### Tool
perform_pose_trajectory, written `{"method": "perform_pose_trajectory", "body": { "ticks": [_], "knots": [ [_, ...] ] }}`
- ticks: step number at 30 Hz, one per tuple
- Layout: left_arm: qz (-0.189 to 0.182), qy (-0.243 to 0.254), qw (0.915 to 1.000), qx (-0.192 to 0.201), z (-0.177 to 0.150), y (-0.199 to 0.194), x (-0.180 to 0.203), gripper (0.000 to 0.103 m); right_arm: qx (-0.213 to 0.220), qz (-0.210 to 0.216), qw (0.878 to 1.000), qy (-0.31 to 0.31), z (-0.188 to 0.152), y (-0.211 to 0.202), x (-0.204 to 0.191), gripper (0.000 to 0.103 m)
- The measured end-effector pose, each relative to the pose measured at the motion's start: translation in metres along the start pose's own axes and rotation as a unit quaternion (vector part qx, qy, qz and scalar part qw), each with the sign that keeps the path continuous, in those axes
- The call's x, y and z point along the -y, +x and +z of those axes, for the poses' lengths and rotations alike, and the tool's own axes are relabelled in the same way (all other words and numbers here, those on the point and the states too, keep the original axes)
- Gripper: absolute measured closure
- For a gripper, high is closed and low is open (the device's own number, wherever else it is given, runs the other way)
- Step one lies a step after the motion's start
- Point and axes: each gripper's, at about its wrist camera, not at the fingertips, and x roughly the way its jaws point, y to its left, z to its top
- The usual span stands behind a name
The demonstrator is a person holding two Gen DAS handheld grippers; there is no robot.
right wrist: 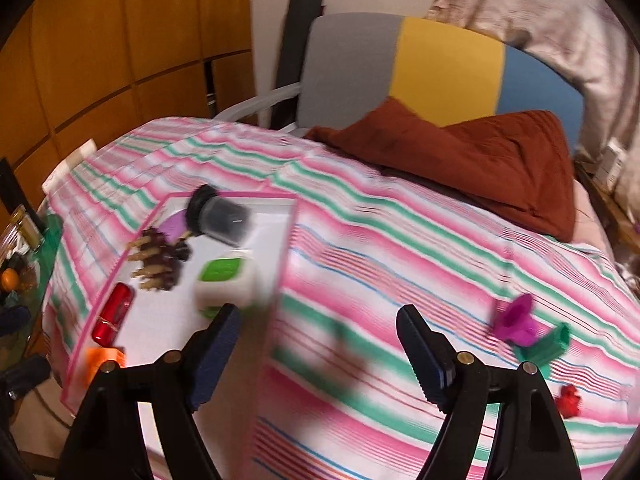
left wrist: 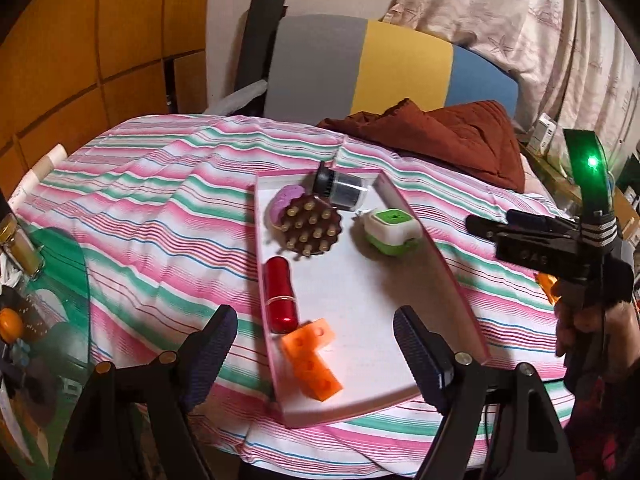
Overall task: Organize rigid objects
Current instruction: 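Move both tools back over the remaining toys on the bed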
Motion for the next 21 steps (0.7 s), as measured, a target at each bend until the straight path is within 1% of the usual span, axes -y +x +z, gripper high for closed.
{"method": "perform_pose_trajectory", "body": {
  "ticks": [4,5,6,7,10,13,15,17,19,20,21],
  "knots": [
    [-0.011,0.006,0.9999,0.000,0.001,-0.001,0.007,0.021,0.009,-0.033,0.999,0.017,-0.006,-0.016,0.039,0.020],
    [-0.018,0.002,0.9998,0.001,0.002,-0.002,0.008,0.024,0.010,-0.041,0.999,0.021,-0.008,-0.020,0.049,0.020],
    [-0.023,-0.002,0.9997,0.000,0.003,-0.002,0.007,0.031,0.011,-0.051,0.998,0.027,-0.010,-0.023,0.061,0.020],
    [-0.029,-0.008,0.9995,-0.004,0.004,-0.002,0.007,0.032,0.011,-0.061,0.997,0.034,-0.013,-0.027,0.074,0.019],
    [-0.037,-0.007,0.9993,-0.005,0.006,-0.002,0.012,0.032,0.015,-0.094,0.994,0.062,-0.021,-0.039,0.114,0.018],
    [-0.049,0.011,0.9987,-0.013,0.006,-0.001,0.024,0.032,0.015,-0.118,0.987,0.106,-0.031,-0.047,0.155,0.018],
    [-0.052,0.023,0.9982,-0.017,0.006,0.001,0.033,0.032,0.017,-0.142,0.979,0.144,-0.041,-0.052,0.185,0.018],
    [-0.058,0.040,0.9972,-0.023,0.007,0.002,0.046,0.032,0.021,-0.166,0.968,0.188,-0.056,-0.055,0.215,0.018],
    [-0.063,0.054,0.9962,-0.027,0.008,0.003,0.060,0.032,0.022,-0.181,0.952,0.247,-0.073,-0.057,0.246,0.018],
    [-0.066,0.060,0.9956,-0.028,0.009,0.003,0.066,0.032,0.015,-0.191,0.938,0.288,-0.083,-0.058,0.261,0.018],
    [-0.069,0.066,0.9950,-0.029,0.010,0.004,0.073,0.032,0.009,-0.200,0.922,0.331,-0.091,-0.060,0.276,0.018]
  ]
}}
